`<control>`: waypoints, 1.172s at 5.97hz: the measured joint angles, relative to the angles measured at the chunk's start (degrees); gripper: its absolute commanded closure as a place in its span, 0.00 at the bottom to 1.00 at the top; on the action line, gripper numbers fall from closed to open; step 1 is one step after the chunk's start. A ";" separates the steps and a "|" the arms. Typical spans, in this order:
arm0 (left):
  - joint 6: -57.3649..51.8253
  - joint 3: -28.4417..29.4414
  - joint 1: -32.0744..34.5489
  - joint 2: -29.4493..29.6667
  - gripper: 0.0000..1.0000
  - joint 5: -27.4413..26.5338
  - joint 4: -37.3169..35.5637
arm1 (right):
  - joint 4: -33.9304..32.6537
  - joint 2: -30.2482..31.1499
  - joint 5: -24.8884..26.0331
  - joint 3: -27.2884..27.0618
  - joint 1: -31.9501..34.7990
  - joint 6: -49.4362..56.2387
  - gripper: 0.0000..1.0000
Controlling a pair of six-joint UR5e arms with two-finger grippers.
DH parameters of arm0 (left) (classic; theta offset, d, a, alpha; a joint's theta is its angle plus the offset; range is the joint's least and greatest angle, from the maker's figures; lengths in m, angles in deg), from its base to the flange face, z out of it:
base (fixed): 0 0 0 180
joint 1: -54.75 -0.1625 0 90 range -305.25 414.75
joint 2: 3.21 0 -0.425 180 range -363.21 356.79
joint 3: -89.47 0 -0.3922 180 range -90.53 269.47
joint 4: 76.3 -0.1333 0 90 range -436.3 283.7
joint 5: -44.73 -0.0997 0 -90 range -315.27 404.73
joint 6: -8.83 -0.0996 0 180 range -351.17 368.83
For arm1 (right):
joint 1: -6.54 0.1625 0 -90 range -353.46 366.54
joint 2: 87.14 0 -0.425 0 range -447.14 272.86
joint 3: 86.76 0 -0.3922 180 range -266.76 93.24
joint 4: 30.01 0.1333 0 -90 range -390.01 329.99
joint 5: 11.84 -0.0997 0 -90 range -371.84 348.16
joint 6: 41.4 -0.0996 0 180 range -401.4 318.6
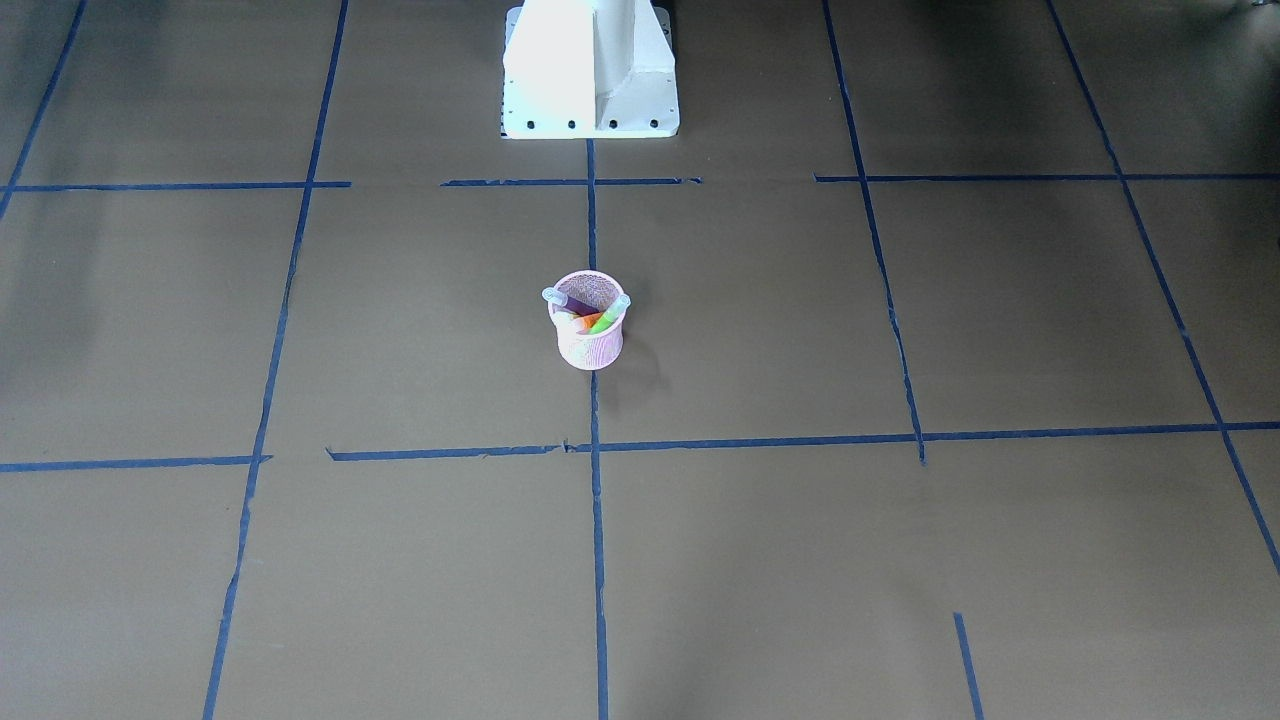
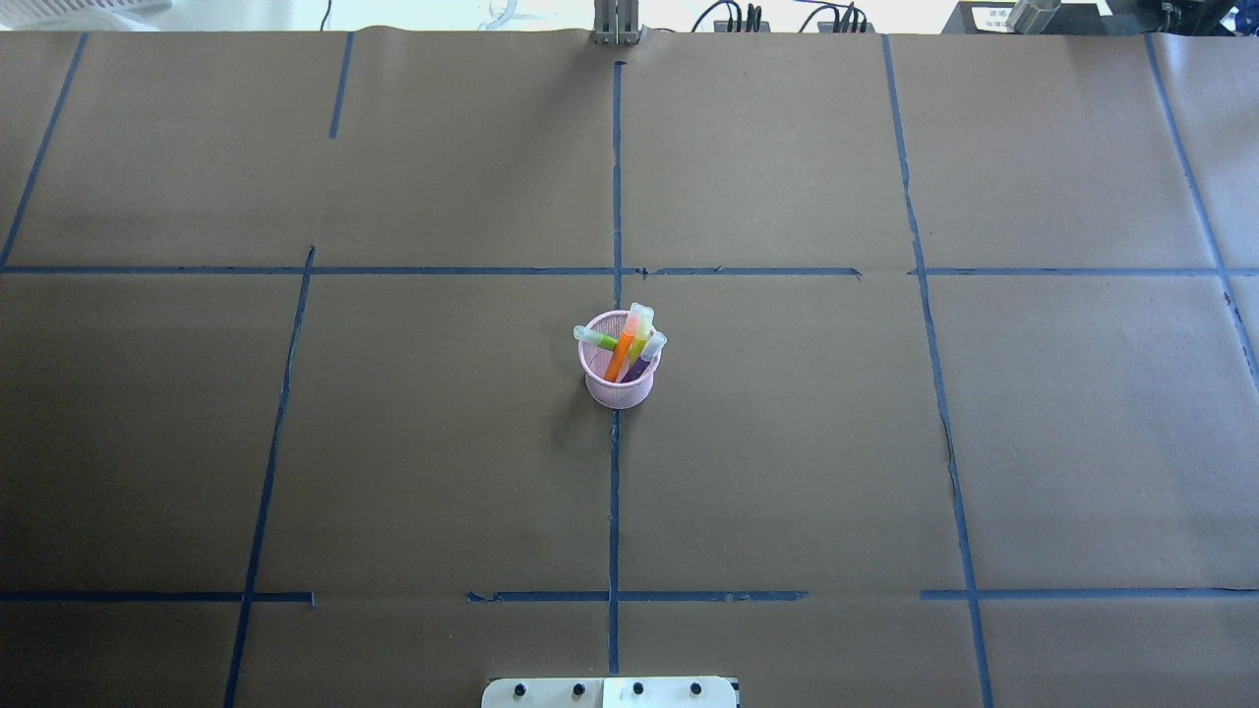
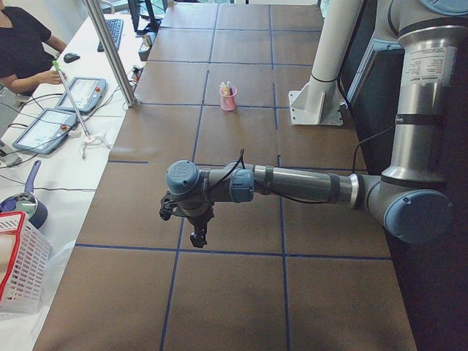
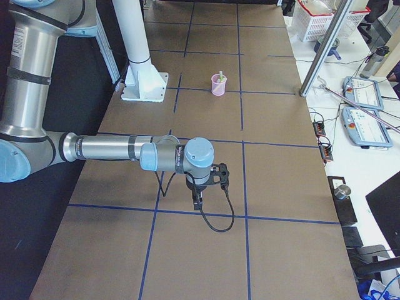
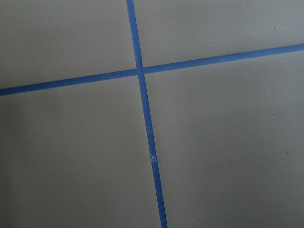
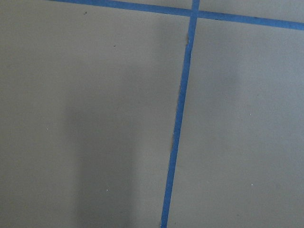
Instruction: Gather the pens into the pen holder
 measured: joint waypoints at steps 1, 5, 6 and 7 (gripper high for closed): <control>0.25 -0.65 0.02 -0.01 0.00 -0.05 -0.02 | -0.05 0.38 -0.01 -0.36 0.01 0.05 0.00; 2.35 -3.88 0.79 -2.45 0.00 -1.37 0.30 | 0.53 1.28 0.38 -0.31 -0.02 -0.04 0.00; 2.25 -4.10 0.81 -2.99 0.00 -1.71 0.29 | 0.60 1.28 0.81 -0.24 -0.07 -0.22 0.00; 2.28 -4.18 0.81 -3.04 0.00 -1.90 0.27 | 0.60 1.26 1.14 -0.16 -0.09 -0.32 0.00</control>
